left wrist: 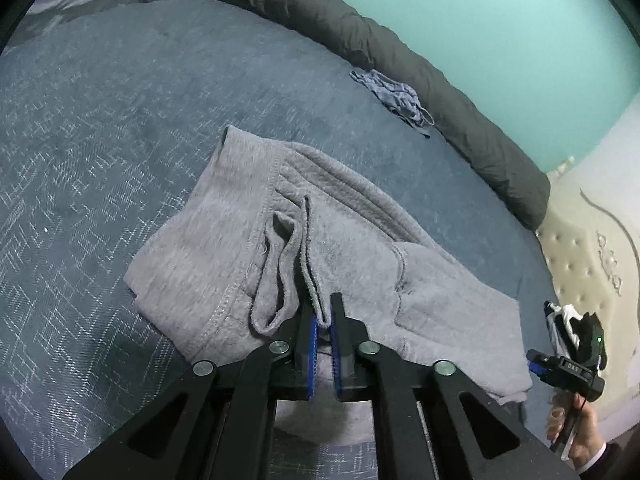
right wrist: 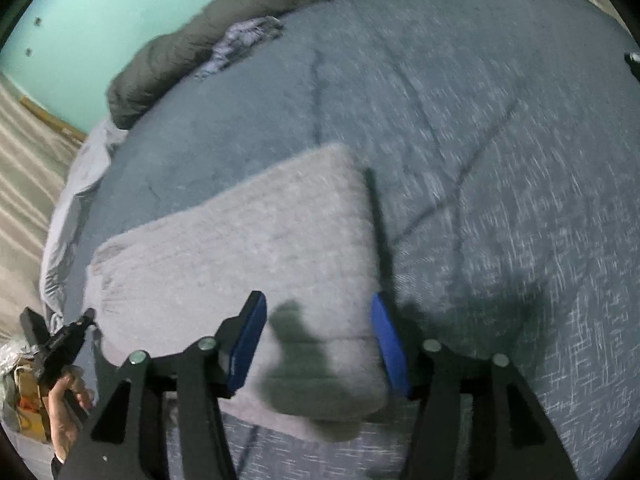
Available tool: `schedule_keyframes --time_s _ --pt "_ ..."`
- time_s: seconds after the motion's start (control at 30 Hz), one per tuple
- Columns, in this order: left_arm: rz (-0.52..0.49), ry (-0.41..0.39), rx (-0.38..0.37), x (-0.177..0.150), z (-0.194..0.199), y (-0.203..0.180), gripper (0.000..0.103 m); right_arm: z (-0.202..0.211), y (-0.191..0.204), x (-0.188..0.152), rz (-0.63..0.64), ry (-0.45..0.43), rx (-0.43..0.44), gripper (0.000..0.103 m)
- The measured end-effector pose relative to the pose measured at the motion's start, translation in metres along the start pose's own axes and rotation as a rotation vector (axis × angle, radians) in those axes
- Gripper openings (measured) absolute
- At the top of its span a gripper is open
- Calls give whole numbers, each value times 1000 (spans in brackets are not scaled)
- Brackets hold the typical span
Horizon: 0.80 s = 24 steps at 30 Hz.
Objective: Fold clothes
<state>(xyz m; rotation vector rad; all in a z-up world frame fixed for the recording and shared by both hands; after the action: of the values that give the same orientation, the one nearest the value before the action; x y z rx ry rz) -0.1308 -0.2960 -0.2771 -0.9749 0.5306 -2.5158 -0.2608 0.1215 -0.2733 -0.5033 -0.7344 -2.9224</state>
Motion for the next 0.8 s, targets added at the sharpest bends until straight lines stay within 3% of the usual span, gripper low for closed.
schedule_keyframes --time_s 0.17,0.3,0.4,0.53,0.8 --pt "10 -11 10 5 10 4 19 -12 -9 -3 -47 24 38 59" --pt "19 -36 65 11 22 21 45 -20 -9 -5 -41 36 43 59" --pt "24 -50 118 17 28 37 49 -23 -10 -5 -40 42 54 59" --pt "67 -23 102 18 24 56 60 -27 -14 -7 -68 40 52 59" --pt "143 -1 119 17 20 88 62 -32 -18 -8 -71 50 77 59"
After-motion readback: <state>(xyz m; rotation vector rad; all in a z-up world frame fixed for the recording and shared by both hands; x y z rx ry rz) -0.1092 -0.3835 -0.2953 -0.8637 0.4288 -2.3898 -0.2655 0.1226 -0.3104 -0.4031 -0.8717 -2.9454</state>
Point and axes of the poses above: each gripper's, at about its wrist camera, not at the fingertips, and z roughly against the way its jaws point, y to its left, x to its top, the point moved 9 cm from there along -z, roughly the way its jaws point, and after that the axes turned 4 degrees about -z, right-handed, at the moved point
